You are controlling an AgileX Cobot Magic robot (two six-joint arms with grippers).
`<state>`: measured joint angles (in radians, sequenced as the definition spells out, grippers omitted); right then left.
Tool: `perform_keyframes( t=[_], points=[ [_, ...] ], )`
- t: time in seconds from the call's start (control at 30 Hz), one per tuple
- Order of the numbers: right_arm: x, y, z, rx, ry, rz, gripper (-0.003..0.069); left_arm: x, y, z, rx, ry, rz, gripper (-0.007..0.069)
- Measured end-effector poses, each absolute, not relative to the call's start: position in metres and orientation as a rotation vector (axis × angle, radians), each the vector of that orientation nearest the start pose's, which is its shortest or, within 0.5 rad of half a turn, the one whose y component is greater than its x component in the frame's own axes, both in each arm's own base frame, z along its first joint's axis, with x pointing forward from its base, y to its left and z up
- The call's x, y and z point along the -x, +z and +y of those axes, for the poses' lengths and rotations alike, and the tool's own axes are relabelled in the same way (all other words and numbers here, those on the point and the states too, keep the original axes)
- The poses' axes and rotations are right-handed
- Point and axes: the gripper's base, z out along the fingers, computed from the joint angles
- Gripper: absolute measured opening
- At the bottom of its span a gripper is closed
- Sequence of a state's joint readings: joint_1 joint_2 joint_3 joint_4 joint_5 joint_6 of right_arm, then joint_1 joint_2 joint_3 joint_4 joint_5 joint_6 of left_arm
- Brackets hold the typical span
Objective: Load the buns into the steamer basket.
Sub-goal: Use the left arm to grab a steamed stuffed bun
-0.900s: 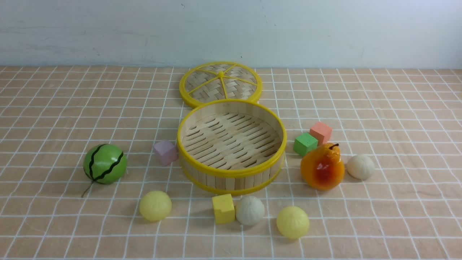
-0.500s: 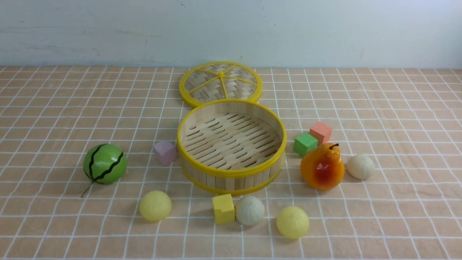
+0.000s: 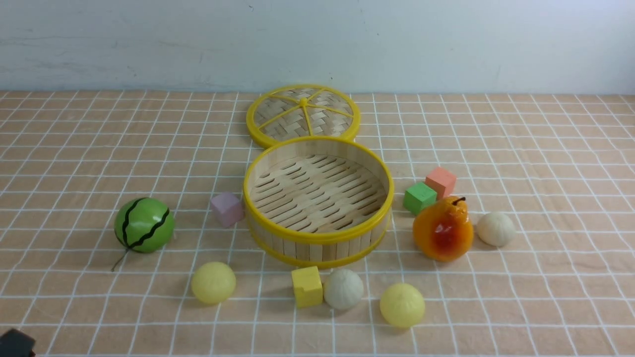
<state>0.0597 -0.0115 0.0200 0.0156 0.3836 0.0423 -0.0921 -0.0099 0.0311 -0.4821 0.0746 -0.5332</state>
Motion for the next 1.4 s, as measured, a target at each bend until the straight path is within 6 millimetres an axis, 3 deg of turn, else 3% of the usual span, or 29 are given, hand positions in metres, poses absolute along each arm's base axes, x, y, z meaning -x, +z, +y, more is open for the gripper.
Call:
perform_keyframes(
  t=[0.13,0.27,0.33,0.37,0.4,0.5,0.6,0.67,0.77,0.87,1.03,1.27,1.4],
  points=[
    [-0.052,0.173,0.004,0.007,0.086,1.876,0.0241,-0.056,0.203,-0.006,0.760,-0.946,1.396,0.0192],
    [-0.052,0.173,0.004,0.007,0.086,1.876,0.0241,-0.052,0.233,-0.014,0.633,-0.940,1.496,0.0108],
    [-0.052,0.173,0.004,0.007,0.086,1.876,0.0241,-0.052,0.256,-0.019,0.489,-0.851,1.633,0.0055],
    [-0.052,0.173,0.004,0.007,0.086,1.876,0.0241,-0.053,0.254,-0.020,0.483,-0.844,1.661,0.0055],
    [-0.052,0.173,0.004,0.007,0.086,1.876,0.0241,-0.059,0.268,-0.024,0.391,-0.768,1.799,0.0016],
    [-0.052,0.173,0.004,0.007,0.086,1.876,0.0241,-0.088,0.293,-0.032,0.235,-0.581,2.176,-0.0013],
    [-0.052,0.173,0.004,0.007,0.086,1.876,0.0241,-0.123,0.299,-0.037,0.173,-0.466,2.429,-0.0013],
    [-0.052,0.173,0.004,0.007,0.086,1.876,0.0241,-0.158,0.297,-0.042,0.126,-0.406,2.561,-0.0013],
    [-0.052,0.173,0.004,0.007,0.086,1.876,0.0241,-0.188,0.290,-0.050,0.054,-0.376,2.645,-0.0013],
    [-0.052,0.173,0.004,0.007,0.086,1.876,0.0241,-0.223,0.281,-0.079,-0.120,-0.370,2.720,-0.0013],
    [-0.052,0.173,0.004,0.007,0.086,1.876,0.0241,-0.251,0.275,-0.127,-0.286,-0.307,2.753,-0.0013],
    [-0.052,0.173,0.004,0.007,0.086,1.876,0.0241,-0.280,0.252,-0.136,-0.306,-0.181,2.756,0.0000],
    [-0.052,0.173,0.004,0.007,0.086,1.876,0.0241,-0.292,0.237,-0.139,-0.334,-0.142,2.740,0.0098]
  ],
)
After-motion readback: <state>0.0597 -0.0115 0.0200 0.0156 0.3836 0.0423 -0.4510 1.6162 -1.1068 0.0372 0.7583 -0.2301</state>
